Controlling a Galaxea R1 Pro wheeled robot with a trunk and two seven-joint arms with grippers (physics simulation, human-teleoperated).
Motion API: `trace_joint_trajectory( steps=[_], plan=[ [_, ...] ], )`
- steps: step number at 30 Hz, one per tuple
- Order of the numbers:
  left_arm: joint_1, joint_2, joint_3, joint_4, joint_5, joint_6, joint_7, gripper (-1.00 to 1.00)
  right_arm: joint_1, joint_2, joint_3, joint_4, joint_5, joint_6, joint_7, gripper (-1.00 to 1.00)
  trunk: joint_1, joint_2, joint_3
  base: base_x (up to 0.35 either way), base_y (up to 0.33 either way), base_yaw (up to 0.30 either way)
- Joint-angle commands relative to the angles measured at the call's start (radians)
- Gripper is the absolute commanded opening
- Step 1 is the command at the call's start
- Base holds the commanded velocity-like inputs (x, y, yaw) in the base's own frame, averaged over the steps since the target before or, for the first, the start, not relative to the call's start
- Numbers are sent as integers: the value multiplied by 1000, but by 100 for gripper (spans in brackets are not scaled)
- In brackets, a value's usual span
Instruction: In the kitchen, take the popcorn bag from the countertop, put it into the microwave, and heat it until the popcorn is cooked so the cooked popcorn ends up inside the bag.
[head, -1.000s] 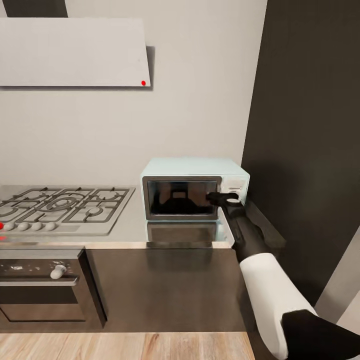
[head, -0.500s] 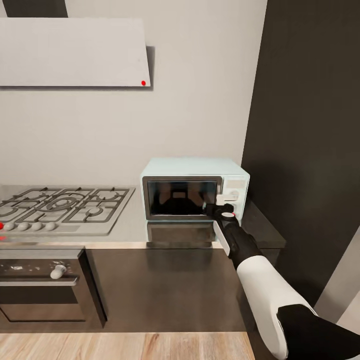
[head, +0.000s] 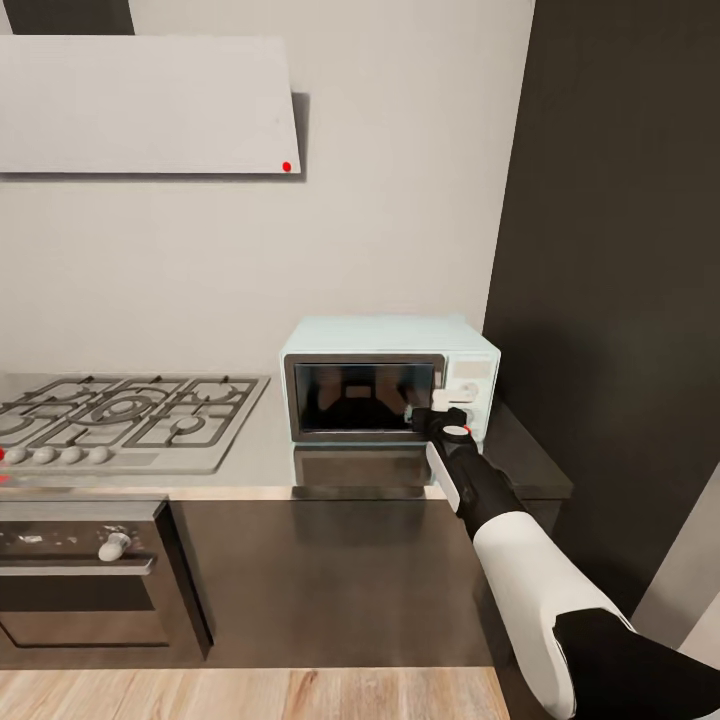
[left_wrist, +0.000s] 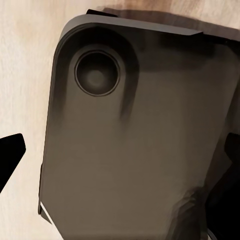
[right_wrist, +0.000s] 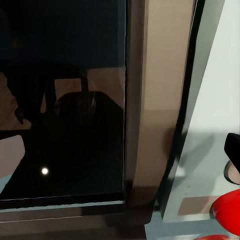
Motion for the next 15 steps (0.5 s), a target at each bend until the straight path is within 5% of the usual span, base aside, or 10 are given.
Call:
trace_joint_trajectory(
  steps=[1,2,15],
  plan=[
    [0,0,0,-1,6,-2,0,100,-1,0,0,-3,13,8,2,100,1,0,-1,0,0,0],
    [0,0,0,-1,6,-2,0,100,-1,0,0,-3,13,9,3,-100,1,0,-1,0,0,0],
    [0,0,0,0,7,-2,0,100,-1,-1,0,-3,16,8,9,-100,1,0,-1,0,0,0]
  ],
)
